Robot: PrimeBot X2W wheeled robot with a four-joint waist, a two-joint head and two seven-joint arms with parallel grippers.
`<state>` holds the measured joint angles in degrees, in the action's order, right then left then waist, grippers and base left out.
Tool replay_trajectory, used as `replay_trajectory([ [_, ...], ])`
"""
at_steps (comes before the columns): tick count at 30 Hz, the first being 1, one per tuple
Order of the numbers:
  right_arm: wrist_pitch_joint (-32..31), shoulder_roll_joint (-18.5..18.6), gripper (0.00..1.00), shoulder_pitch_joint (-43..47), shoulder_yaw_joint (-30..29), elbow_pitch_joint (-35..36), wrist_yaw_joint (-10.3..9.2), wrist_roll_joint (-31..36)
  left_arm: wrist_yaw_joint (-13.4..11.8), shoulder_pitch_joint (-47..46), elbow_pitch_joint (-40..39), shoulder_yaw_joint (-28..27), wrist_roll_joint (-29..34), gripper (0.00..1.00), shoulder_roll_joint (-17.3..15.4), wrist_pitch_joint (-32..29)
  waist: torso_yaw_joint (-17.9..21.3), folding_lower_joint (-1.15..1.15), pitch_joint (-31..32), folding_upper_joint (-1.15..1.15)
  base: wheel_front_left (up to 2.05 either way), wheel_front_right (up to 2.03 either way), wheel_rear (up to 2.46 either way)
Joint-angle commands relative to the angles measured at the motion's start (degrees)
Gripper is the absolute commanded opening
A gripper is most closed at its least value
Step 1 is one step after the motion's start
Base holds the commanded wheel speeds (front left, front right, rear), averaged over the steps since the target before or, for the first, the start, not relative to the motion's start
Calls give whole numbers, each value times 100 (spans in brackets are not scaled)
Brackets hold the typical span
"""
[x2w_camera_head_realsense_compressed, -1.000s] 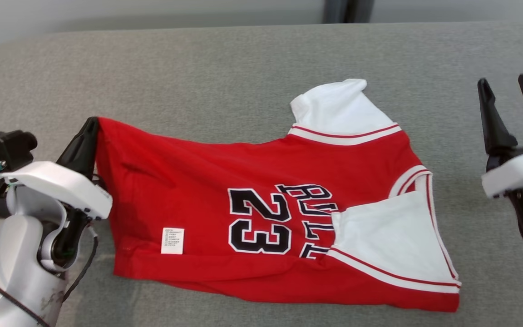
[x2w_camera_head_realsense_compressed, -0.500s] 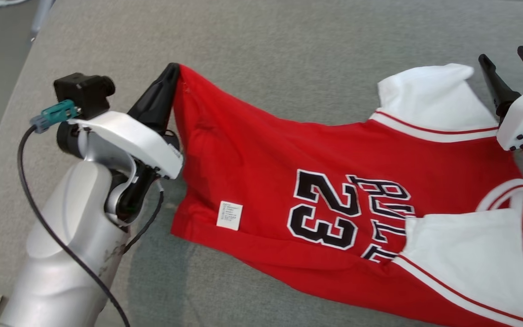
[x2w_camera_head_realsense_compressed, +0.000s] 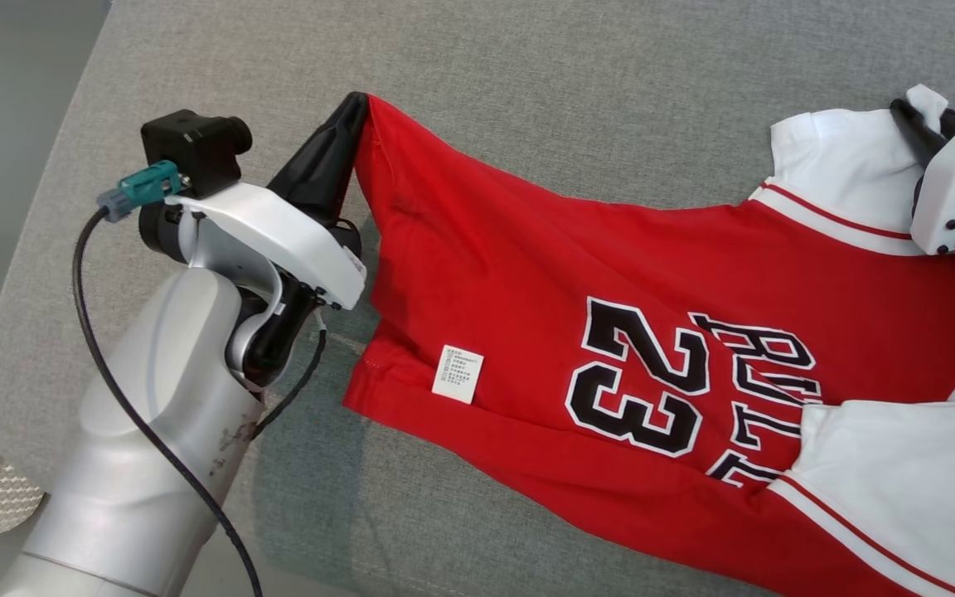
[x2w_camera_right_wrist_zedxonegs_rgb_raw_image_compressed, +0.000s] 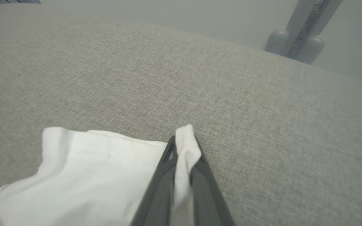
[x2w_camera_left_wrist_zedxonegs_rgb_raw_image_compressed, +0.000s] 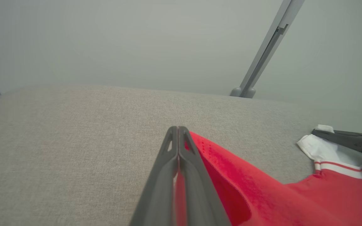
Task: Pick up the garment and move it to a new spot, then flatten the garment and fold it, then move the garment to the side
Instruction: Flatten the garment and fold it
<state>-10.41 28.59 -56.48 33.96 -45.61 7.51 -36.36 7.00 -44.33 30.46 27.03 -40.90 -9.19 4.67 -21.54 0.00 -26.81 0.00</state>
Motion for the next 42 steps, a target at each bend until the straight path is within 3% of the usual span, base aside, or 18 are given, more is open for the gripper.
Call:
replay_trajectory([
  [1,95,107,0,-41,61,12,-5,-185,17,-134,60,-19,-45,0,-82,79,61,0,10,0,0,0,0],
  [16,1628,266,0,-218,-404,631,-5,-1143,23,-219,69,-138,-69,0,-582,168,793,0,302,0,0,0,0],
  [26,1902,38,0,-38,-221,982,-4,-1496,27,-171,50,-152,-89,0,-807,224,1236,0,396,0,0,0,0],
  [33,2295,95,0,618,-128,2213,-4,-1744,44,262,-310,-152,-214,0,-1180,486,1526,0,477,0,0,0,0],
  [38,2447,186,0,1670,-234,3420,-4,-1789,37,940,-949,-202,-210,0,-1618,727,1741,0,512,0,0,0,0],
  [42,2490,130,0,2717,-521,4178,-4,-1851,-161,1587,-1416,-318,-241,0,-1901,787,1857,0,499,0,0,0,0],
])
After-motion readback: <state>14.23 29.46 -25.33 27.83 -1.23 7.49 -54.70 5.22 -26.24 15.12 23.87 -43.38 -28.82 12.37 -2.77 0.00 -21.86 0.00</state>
